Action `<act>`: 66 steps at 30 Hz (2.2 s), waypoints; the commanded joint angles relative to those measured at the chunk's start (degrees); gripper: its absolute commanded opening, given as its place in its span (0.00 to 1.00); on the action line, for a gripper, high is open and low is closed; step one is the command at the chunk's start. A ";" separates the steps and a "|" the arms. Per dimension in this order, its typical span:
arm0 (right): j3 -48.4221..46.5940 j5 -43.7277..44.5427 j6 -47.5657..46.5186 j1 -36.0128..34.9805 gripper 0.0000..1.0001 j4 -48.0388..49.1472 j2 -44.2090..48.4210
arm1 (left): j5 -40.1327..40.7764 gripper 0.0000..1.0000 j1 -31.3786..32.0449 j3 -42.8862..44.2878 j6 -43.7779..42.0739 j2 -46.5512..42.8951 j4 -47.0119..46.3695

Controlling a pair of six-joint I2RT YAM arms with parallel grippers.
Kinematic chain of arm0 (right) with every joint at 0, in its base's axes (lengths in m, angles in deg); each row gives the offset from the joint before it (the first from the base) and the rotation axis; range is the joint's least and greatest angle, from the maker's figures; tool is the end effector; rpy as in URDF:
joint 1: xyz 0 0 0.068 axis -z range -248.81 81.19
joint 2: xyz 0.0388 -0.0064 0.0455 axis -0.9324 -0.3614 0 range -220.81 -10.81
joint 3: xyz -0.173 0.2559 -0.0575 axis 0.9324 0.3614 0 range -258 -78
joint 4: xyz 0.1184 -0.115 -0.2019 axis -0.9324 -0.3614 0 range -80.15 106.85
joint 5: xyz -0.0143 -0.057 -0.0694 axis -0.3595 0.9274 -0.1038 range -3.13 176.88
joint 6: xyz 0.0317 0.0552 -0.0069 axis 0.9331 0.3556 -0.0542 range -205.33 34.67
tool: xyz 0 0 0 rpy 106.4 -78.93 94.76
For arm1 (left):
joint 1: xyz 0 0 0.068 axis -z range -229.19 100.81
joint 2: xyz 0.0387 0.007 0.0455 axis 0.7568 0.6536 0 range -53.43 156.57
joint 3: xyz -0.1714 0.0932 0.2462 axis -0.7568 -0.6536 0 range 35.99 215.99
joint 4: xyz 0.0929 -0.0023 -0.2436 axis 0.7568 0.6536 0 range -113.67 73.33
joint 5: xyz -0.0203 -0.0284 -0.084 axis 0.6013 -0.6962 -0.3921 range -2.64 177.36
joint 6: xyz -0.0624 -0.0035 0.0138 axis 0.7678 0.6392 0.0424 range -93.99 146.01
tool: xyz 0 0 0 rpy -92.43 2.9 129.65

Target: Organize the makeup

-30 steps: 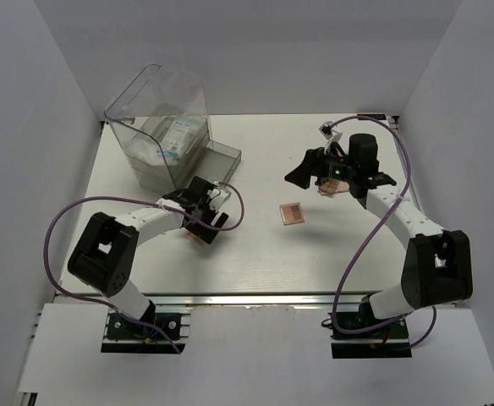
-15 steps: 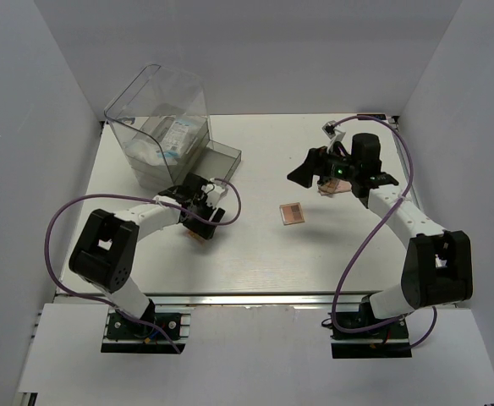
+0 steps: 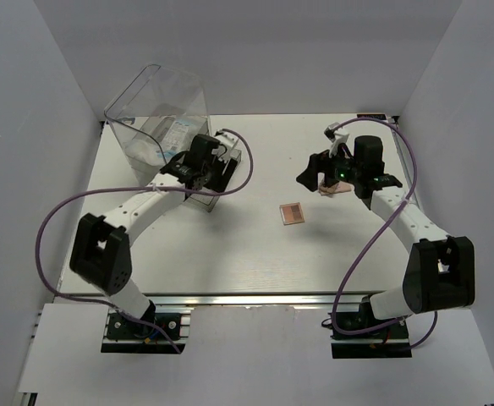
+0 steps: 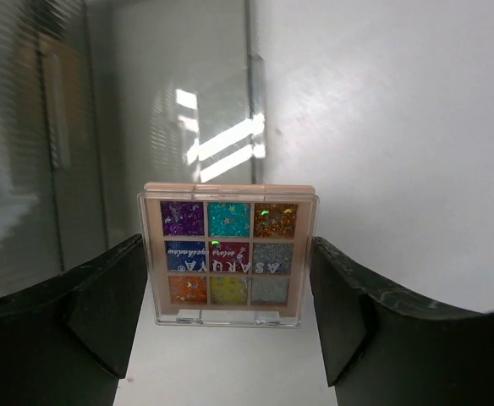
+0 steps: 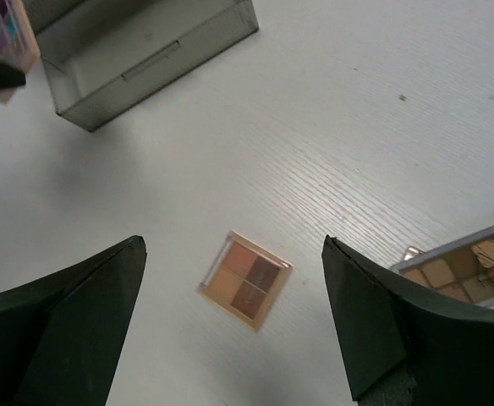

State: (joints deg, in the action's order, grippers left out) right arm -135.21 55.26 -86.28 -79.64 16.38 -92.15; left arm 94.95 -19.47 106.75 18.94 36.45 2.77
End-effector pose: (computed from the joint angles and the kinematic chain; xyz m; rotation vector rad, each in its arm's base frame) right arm 0.3163 0.0869 0.3231 -0.5552 1.9129 0.6610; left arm 0.3125 -0.1709 0.3088 0.6829 2.2563 -0.0357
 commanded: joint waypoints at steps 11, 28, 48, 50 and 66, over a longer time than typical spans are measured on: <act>4.56 8.14 -8.01 -0.77 0.89 -0.67 1.80 | 18.60 0.95 -2.29 10.36 -2.95 18.48 -4.82; -0.89 31.35 -1.95 -15.36 0.89 -14.12 -14.45 | 12.36 0.98 -2.29 7.91 6.36 3.20 -0.33; -7.39 30.54 7.45 -17.73 0.89 -19.04 -25.35 | 11.91 0.98 -2.29 -8.35 24.03 -26.95 3.80; -6.87 33.18 7.54 -17.73 0.81 -18.60 -25.71 | 12.27 0.98 -2.29 -10.02 25.17 -29.32 4.32; -7.03 20.56 -6.43 -19.58 0.30 -1.93 -14.46 | 13.23 0.98 -2.29 -14.33 29.48 -38.99 4.42</act>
State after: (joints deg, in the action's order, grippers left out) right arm -140.33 82.49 -87.48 -97.78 5.65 -111.60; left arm 107.78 -21.70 93.42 47.16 0.04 7.58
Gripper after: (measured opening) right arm 0.650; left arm 0.982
